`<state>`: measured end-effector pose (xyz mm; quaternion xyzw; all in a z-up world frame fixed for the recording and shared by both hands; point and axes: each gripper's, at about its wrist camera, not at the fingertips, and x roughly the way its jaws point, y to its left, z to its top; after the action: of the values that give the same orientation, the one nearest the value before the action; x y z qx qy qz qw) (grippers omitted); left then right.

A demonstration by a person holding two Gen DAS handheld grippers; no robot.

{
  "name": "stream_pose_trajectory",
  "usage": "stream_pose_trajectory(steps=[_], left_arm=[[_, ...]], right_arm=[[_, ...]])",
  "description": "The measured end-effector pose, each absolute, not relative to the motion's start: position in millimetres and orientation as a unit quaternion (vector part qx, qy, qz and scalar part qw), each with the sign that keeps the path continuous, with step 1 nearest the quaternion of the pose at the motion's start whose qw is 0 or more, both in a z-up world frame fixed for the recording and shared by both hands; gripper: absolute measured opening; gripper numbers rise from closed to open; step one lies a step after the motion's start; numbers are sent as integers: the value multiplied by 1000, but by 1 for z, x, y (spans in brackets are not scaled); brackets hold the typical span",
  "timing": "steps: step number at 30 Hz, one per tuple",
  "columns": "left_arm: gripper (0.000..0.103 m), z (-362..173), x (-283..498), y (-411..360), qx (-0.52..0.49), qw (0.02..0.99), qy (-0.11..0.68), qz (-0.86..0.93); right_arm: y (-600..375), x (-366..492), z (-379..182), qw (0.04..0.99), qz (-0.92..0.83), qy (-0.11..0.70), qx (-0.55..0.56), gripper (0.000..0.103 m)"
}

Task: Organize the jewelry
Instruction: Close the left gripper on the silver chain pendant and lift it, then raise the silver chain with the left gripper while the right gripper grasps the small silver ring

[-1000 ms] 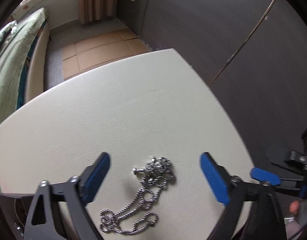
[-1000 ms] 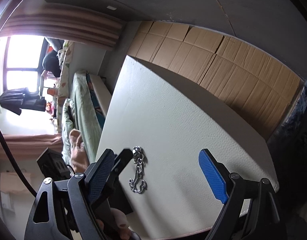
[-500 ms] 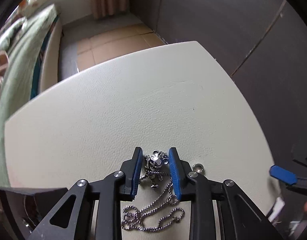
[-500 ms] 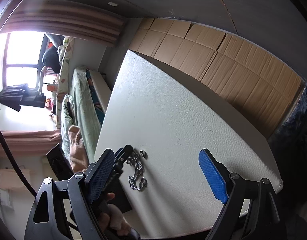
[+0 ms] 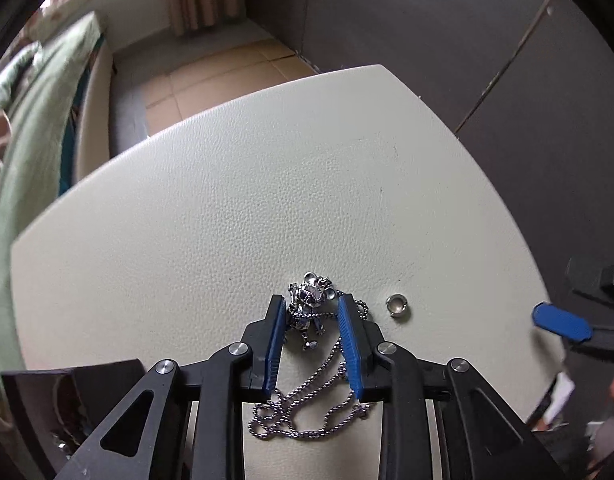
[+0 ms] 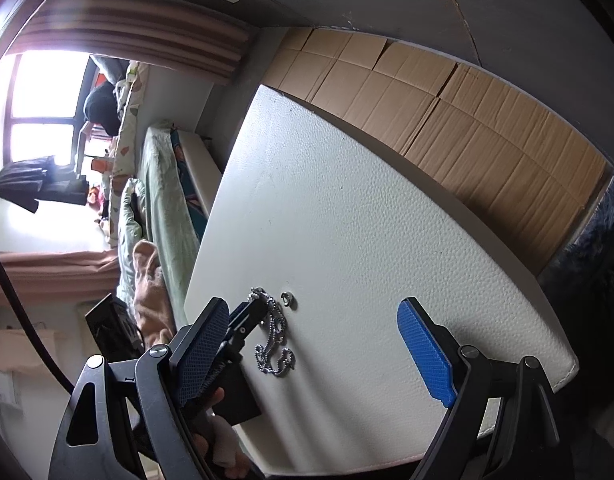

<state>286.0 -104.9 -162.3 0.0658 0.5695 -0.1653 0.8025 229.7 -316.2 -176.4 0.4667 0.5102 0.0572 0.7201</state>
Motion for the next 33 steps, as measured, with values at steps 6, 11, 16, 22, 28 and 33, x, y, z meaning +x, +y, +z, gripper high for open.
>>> stream_pose_trajectory(steps=[6,11,16,22,28,33], left_arm=[[26,-163,283,-107,104,810,556,-156],[25,-163,278,-110,127,806,559,-145],[19,-164,279,-101,111,804,564,-154],[2,-148,277,-85,76,816,553,-154],[2,-126,268,-64,29,829,534,-161],[2,-113,263,-53,-6,836,522,-166]], right_arm=[[-317,229,-177,720,55,511,466,88],[-316,229,-177,719,56,514,464,88],[-307,234,-176,727,63,521,444,88],[-284,243,-166,754,73,526,387,74],[-259,258,-162,777,85,542,308,61],[-249,264,-168,779,86,560,270,60]])
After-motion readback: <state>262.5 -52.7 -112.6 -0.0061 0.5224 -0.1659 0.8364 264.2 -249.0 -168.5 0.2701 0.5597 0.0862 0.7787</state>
